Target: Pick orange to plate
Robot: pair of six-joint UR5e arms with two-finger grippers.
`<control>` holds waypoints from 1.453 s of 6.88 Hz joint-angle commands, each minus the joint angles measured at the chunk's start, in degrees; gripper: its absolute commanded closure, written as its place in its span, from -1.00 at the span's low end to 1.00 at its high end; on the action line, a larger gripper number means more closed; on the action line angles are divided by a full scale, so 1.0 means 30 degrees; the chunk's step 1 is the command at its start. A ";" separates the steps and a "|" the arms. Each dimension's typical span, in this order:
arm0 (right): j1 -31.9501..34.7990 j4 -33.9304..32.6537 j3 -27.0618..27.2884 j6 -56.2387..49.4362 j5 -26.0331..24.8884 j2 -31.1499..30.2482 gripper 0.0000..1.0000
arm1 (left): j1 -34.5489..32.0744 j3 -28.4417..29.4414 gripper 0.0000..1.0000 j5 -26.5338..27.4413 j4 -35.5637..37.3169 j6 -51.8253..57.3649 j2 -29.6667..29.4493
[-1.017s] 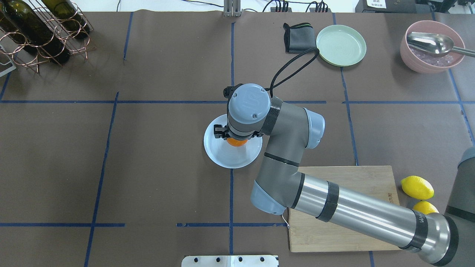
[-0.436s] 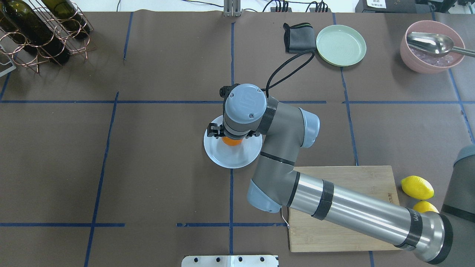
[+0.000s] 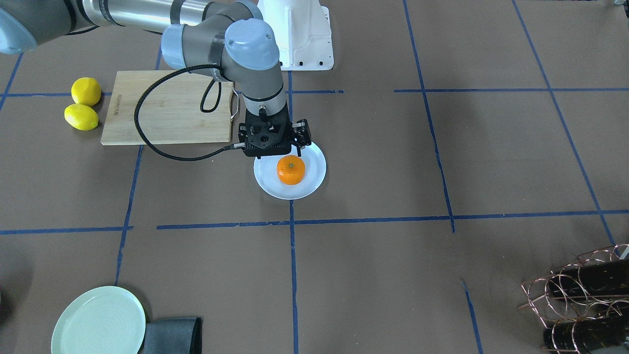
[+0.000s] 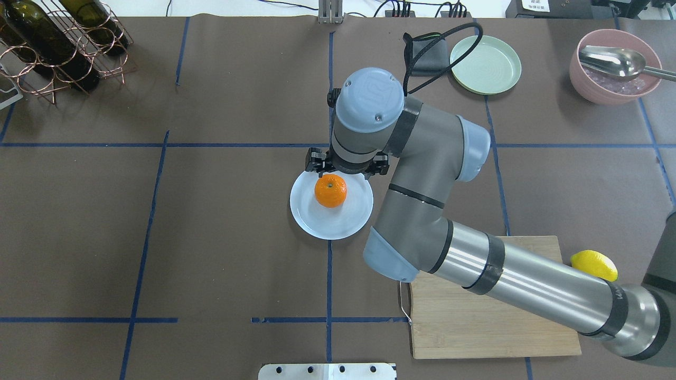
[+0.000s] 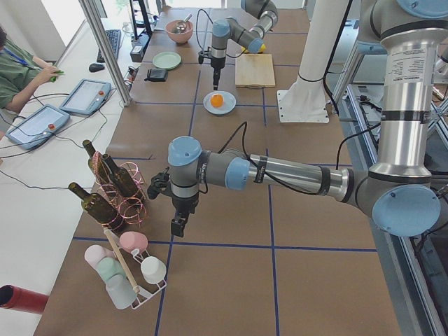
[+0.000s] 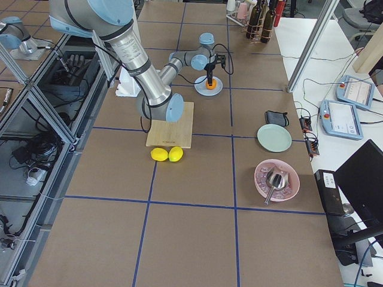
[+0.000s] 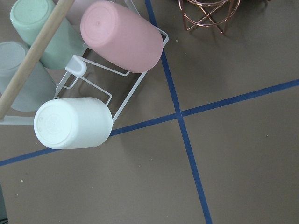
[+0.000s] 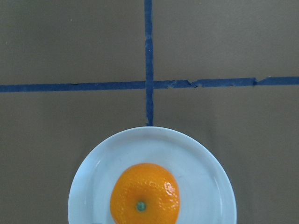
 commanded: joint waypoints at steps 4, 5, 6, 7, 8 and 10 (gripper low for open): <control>0.6403 -0.3416 0.5959 -0.9502 0.4490 -0.6472 -1.00 | -0.1979 0.0206 -1.00 -0.4018 0.3609 0.1645 0.0404; 0.8274 -0.3329 0.5930 -1.1581 0.5517 -0.7699 -1.00 | -0.1950 0.0383 -1.00 -0.4684 0.3521 0.1646 0.0671; 1.0149 -0.3328 0.5581 -1.4415 0.6803 -0.8727 -1.00 | -0.1950 0.0559 -1.00 -0.4719 0.3491 0.1646 0.0674; 1.1704 -0.3270 0.4911 -1.6851 0.7976 -0.9839 -1.00 | -0.1950 0.1054 -1.00 -0.4720 0.2766 0.1646 0.0645; 1.3025 -0.3240 0.4179 -1.8993 0.8220 -1.0576 -1.00 | -0.1950 0.1581 -1.00 -0.4720 0.1772 0.1617 0.0645; 1.5108 -0.3211 0.1987 -2.2802 0.8455 -1.1401 -1.00 | -0.1950 0.1586 -1.00 -0.4632 0.1586 0.1413 0.0616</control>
